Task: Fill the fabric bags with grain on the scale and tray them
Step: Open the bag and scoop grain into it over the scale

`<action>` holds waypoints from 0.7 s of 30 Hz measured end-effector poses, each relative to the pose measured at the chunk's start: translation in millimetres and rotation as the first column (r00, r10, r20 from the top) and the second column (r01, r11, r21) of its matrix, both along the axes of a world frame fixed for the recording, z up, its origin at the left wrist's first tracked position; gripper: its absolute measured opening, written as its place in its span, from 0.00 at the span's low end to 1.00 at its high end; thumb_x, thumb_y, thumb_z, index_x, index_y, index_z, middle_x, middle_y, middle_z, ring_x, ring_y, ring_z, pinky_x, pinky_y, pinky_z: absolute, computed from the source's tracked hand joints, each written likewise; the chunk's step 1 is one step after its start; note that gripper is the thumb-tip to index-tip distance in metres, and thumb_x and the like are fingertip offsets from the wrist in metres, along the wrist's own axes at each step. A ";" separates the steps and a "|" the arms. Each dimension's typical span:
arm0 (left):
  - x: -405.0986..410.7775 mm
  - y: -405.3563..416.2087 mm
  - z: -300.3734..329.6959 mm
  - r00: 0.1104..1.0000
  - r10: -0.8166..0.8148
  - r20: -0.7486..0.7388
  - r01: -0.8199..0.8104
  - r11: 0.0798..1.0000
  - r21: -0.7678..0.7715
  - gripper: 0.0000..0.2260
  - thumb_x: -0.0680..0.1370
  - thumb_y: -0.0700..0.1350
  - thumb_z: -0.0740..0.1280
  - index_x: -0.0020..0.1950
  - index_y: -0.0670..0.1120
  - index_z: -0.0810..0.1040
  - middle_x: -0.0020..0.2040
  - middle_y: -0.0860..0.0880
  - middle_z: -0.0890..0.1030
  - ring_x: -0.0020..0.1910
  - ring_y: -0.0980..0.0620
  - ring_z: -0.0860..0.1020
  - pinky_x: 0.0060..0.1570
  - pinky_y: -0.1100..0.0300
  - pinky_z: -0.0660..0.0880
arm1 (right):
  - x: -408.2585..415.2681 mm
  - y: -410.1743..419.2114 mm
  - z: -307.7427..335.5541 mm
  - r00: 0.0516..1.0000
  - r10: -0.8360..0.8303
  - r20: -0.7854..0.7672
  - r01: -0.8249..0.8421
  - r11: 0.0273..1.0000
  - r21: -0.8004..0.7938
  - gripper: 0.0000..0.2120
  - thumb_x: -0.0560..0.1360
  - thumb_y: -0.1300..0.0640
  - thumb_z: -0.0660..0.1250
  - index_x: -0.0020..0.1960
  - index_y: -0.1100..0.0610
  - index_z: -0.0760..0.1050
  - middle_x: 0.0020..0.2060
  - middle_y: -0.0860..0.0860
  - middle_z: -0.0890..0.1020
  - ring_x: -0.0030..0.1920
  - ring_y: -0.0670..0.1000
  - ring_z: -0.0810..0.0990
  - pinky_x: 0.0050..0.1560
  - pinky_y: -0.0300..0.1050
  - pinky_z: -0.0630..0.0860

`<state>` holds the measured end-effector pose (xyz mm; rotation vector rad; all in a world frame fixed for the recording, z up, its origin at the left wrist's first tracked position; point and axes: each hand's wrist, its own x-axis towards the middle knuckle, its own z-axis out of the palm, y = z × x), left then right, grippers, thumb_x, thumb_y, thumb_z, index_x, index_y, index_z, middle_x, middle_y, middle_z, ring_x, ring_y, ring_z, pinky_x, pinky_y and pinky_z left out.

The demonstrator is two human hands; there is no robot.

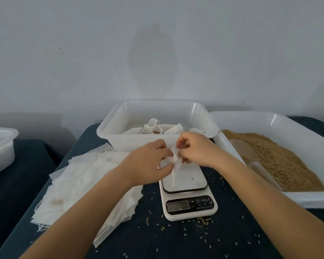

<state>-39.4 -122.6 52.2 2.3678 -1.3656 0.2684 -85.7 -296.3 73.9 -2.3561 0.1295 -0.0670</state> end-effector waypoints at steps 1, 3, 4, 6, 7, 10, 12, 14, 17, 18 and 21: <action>2.4 0.2 1.7 0.996 -0.025 0.085 0.019 0.997 0.074 0.16 0.75 0.55 0.64 0.59 0.49 0.78 0.56 0.53 0.73 0.49 0.55 0.73 0.49 0.60 0.71 | 0.5 -2.7 2.5 1.000 0.012 -0.024 -0.012 1.000 0.015 0.10 0.74 0.65 0.65 0.44 0.50 0.71 0.40 0.50 0.80 0.34 0.45 0.81 0.38 0.39 0.80; 5.8 -2.2 5.5 0.974 -0.093 0.207 0.068 0.989 0.128 0.14 0.75 0.54 0.66 0.56 0.47 0.79 0.59 0.52 0.74 0.52 0.52 0.74 0.49 0.57 0.72 | -0.4 -8.8 5.4 0.996 0.032 -0.079 -0.027 0.997 0.067 0.10 0.74 0.67 0.64 0.45 0.51 0.72 0.42 0.51 0.80 0.35 0.45 0.82 0.37 0.37 0.80; 6.1 -4.3 6.5 0.969 -0.122 0.213 0.107 0.991 0.080 0.12 0.75 0.51 0.67 0.52 0.44 0.80 0.56 0.50 0.76 0.50 0.51 0.75 0.46 0.56 0.73 | -0.9 -11.8 6.4 0.994 0.042 -0.101 -0.033 0.996 0.086 0.10 0.74 0.67 0.65 0.45 0.51 0.72 0.43 0.52 0.80 0.36 0.46 0.83 0.37 0.37 0.80; 6.3 -8.9 6.4 0.982 -0.135 0.132 0.142 0.989 -0.040 0.07 0.74 0.46 0.70 0.44 0.42 0.80 0.45 0.50 0.78 0.41 0.52 0.75 0.42 0.56 0.73 | -1.6 -16.7 6.3 0.991 0.051 -0.120 -0.037 0.993 0.114 0.11 0.74 0.68 0.66 0.46 0.52 0.72 0.44 0.53 0.79 0.39 0.48 0.84 0.39 0.39 0.81; 5.9 -11.5 5.2 0.990 -0.123 0.061 0.129 0.988 -0.088 0.07 0.73 0.46 0.71 0.43 0.42 0.79 0.40 0.52 0.77 0.38 0.55 0.73 0.41 0.58 0.73 | -2.1 -18.6 5.6 0.992 0.048 -0.120 -0.032 0.991 0.132 0.11 0.74 0.68 0.67 0.46 0.53 0.72 0.44 0.54 0.79 0.40 0.49 0.84 0.40 0.40 0.82; 5.5 -18.2 -0.2 0.991 -0.070 -0.111 0.046 0.978 -0.204 0.07 0.71 0.48 0.73 0.42 0.46 0.80 0.36 0.57 0.75 0.35 0.59 0.72 0.39 0.67 0.70 | -3.0 -22.5 0.1 0.996 0.009 -0.086 0.005 0.988 0.155 0.10 0.73 0.69 0.67 0.45 0.54 0.73 0.44 0.54 0.78 0.40 0.50 0.83 0.41 0.42 0.82; 5.5 -22.4 -2.8 0.987 -0.040 -0.155 0.002 0.971 -0.237 0.05 0.71 0.47 0.73 0.42 0.46 0.81 0.38 0.54 0.78 0.36 0.58 0.73 0.40 0.68 0.69 | -4.3 -23.9 -4.1 0.997 -0.009 -0.072 0.021 0.986 0.164 0.10 0.72 0.70 0.68 0.44 0.55 0.73 0.43 0.53 0.78 0.41 0.49 0.82 0.42 0.42 0.83; 5.8 -24.7 -4.8 0.986 -0.017 -0.163 -0.023 0.971 -0.239 0.04 0.72 0.45 0.72 0.42 0.45 0.81 0.39 0.52 0.79 0.37 0.58 0.73 0.41 0.68 0.70 | -6.8 -24.8 -5.2 0.993 0.013 -0.117 0.011 0.980 0.198 0.10 0.72 0.69 0.68 0.45 0.55 0.74 0.43 0.53 0.78 0.41 0.49 0.83 0.43 0.42 0.83; 6.6 -24.1 -6.6 0.985 0.020 -0.171 -0.055 0.978 -0.201 0.04 0.73 0.46 0.71 0.42 0.46 0.81 0.38 0.55 0.78 0.36 0.60 0.73 0.42 0.67 0.70 | -12.6 -36.0 5.8 0.983 0.013 -0.180 0.020 0.984 0.178 0.04 0.75 0.62 0.69 0.45 0.55 0.75 0.43 0.52 0.81 0.38 0.47 0.84 0.40 0.39 0.81; 6.9 -23.5 -7.0 0.986 0.025 -0.164 -0.056 0.981 -0.187 0.04 0.73 0.46 0.71 0.42 0.46 0.81 0.37 0.57 0.77 0.36 0.63 0.73 0.41 0.68 0.70 | -14.7 -45.5 12.9 0.986 -0.049 -0.156 0.071 0.988 0.135 0.03 0.75 0.60 0.68 0.45 0.54 0.75 0.42 0.52 0.81 0.37 0.46 0.84 0.38 0.38 0.81; 8.1 -23.1 -6.3 0.989 0.040 -0.146 -0.064 0.984 -0.169 0.03 0.73 0.46 0.70 0.42 0.48 0.81 0.36 0.60 0.75 0.36 0.67 0.73 0.40 0.71 0.68 | -25.6 -90.6 32.0 0.947 -0.313 -0.066 0.293 0.931 -0.218 0.07 0.77 0.58 0.64 0.42 0.59 0.77 0.39 0.56 0.82 0.36 0.50 0.81 0.41 0.44 0.80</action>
